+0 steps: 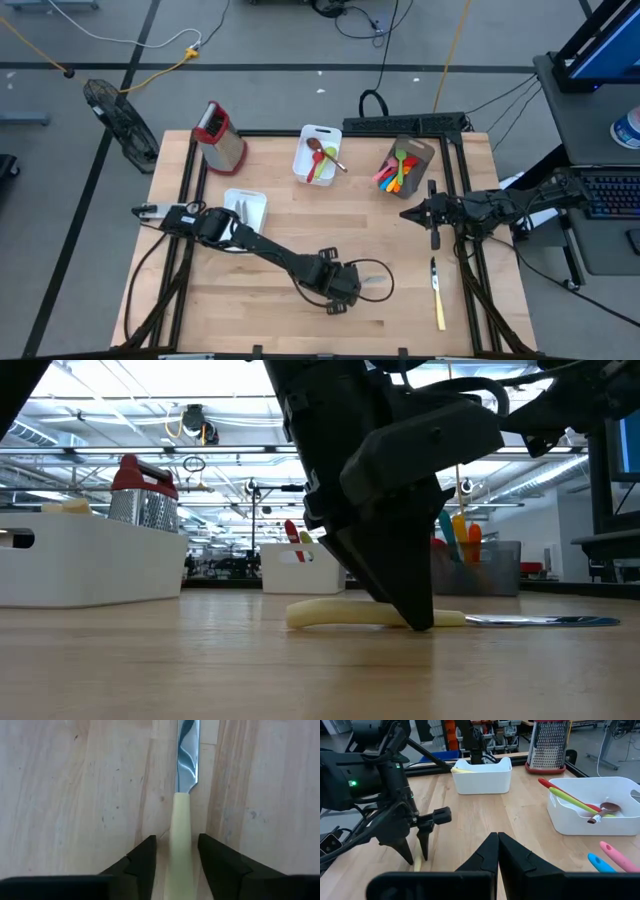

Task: Pick & Place Kitchen Items
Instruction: Put the yellow knife into the bottom white bin

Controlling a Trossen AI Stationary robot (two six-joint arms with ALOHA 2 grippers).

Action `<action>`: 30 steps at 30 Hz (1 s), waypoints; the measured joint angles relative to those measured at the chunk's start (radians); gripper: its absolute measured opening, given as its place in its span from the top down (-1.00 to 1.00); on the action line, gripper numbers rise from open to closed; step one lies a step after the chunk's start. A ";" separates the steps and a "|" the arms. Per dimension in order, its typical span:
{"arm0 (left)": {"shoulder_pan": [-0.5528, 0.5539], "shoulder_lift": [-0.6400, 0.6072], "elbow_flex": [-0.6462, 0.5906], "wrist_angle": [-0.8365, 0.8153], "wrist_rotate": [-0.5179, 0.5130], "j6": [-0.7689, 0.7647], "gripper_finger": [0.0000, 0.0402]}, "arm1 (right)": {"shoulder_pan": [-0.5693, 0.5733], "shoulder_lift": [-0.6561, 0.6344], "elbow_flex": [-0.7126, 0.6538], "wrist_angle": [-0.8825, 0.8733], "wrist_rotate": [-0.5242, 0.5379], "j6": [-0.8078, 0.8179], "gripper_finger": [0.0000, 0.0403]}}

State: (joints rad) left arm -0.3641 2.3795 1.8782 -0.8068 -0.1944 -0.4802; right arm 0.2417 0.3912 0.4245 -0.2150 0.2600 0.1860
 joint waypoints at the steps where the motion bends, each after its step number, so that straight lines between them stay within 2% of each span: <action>1: 0.000 0.000 0.000 0.001 0.000 -0.001 0.30 | 0.000 0.000 0.000 0.000 0.000 0.000 0.98; 8: 0.007 0.002 -0.003 0.048 0.052 -0.077 0.80 | 0.000 0.000 0.000 0.000 0.000 0.010 0.98; 9: 0.008 0.002 -0.003 0.054 0.063 -0.107 0.82 | 0.000 0.000 0.000 0.000 0.000 0.011 0.98; 13: 0.015 0.002 -0.004 0.069 0.095 -0.244 0.82 | 0.000 0.000 0.000 0.000 0.000 0.011 0.98; 19: 0.021 0.002 -0.003 0.073 0.130 -0.372 0.82 | 0.000 0.000 0.000 0.000 0.000 0.011 0.98; 30: 0.040 0.008 0.064 0.060 0.127 -0.394 0.82 | 0.000 0.000 0.000 0.000 0.000 0.011 0.98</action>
State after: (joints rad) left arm -0.3245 2.3878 1.9424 -0.7464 -0.0674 -0.8741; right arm 0.2418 0.3914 0.4244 -0.2147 0.2600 0.1970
